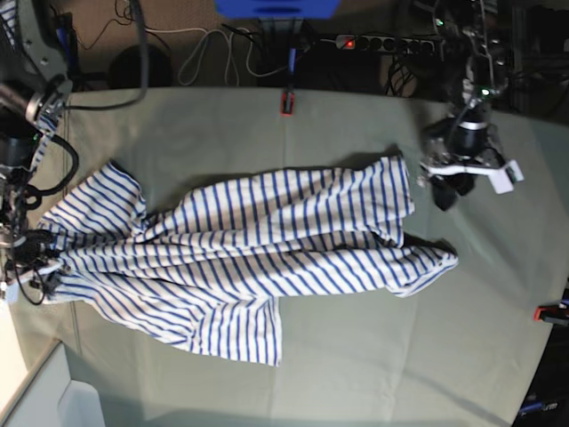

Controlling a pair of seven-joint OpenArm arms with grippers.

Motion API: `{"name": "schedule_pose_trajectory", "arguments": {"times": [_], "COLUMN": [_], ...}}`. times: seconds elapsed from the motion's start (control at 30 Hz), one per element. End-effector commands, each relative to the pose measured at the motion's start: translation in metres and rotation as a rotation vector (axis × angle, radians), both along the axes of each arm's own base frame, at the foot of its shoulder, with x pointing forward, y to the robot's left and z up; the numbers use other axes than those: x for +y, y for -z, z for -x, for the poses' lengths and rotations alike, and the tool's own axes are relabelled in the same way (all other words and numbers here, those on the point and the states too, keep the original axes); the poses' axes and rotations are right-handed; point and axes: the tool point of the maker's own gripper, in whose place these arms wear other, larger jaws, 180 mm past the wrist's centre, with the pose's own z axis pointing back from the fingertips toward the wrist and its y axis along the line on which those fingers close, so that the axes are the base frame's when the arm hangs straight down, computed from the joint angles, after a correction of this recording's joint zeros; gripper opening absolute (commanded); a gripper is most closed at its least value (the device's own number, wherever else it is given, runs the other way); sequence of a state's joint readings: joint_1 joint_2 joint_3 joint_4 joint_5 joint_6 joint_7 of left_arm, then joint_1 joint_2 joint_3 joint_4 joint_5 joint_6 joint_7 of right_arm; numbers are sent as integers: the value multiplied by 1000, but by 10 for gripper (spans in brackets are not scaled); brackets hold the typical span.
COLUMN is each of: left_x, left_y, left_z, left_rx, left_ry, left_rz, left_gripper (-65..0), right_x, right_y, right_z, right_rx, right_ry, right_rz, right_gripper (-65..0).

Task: Layout the t-shirt on the table in an organized manner, then fold the t-shirt properly
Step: 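Drag the shirt with the right gripper to stretch it across the table, then release and regrasp the shirt edges with both grippers to straighten it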

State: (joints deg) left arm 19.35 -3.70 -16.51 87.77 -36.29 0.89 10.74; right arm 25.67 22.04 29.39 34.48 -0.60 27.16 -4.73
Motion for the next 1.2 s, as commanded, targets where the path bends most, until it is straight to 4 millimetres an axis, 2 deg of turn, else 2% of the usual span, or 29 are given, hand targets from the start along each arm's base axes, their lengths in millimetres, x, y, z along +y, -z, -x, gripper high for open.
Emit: {"name": "schedule_pose_trajectory", "arguments": {"times": [0.0, 0.03, 0.1, 0.2, 0.3, 0.47, 0.53, 0.6, 0.67, 0.73, 0.8, 0.83, 0.93, 1.03, 1.1, 1.17], "left_x": [-6, -15, -27, -46, -55, -58, -58, -58, -57, -57, -57, -57, -57, -56, -54, -51], "left_y": [-2, 4, 16, 30, 40, 43, 43, 37, 32, 26, 21, 18, 5, -17, -26, -36], "left_z": [0, 2, 9, 15, 19, 9, 8, 0, -11, -21, -29, -33, -47, -66, -76, -90], "left_rx": [-13, -1, 33, 72, 101, 100, 98, 76, 56, 34, 17, 8, -33, -96, -122, -149], "left_ry": [9, 24, 48, 97, 123, 129, 129, 127, 128, 127, 131, 132, 132, 131, 125, 126], "left_rz": [6, 20, 36, 52, 57, 63, 63, 65, 63, 62, 55, 55, 57, 51, 47, 35], "left_gripper": [-335, -311, -247, -185, -173, -177, -226, -333, -475, -646, -650, -631, -650, -649, -649, -649], "right_x": [-19, -22, -31, -36, -25, -5, 4, 11, 19, 28, 38, 51, 81, 91, 95, 108], "right_y": [-28, -25, -34, -46, -52, -59, -59, -60, -54, -47, -36, -30, -12, -1, 3, 13], "right_z": [-9, -4, 5, 20, 28, 49, 61, 70, 81, 95, 109, 114, 129, 140, 141, 140], "right_rx": [-77, -71, -92, -122, -142, -163, -164, -164, -152, -131, -105, -95, -63, -42, -32, -12], "right_ry": [27, 33, 44, 45, 20, -22, -40, -53, -63, -82, -98, -133, -234, -239, -247, -284], "right_rz": [31, 33, 70, 130, 168, 227, 247, 261, 261, 262, 251, 229, 167, 136, 127, 108], "right_gripper": [-411, -377, -331, -319, -319, -319, -319, -319, -319, -319, -318, -318, -314, -313, -313, -313]}}
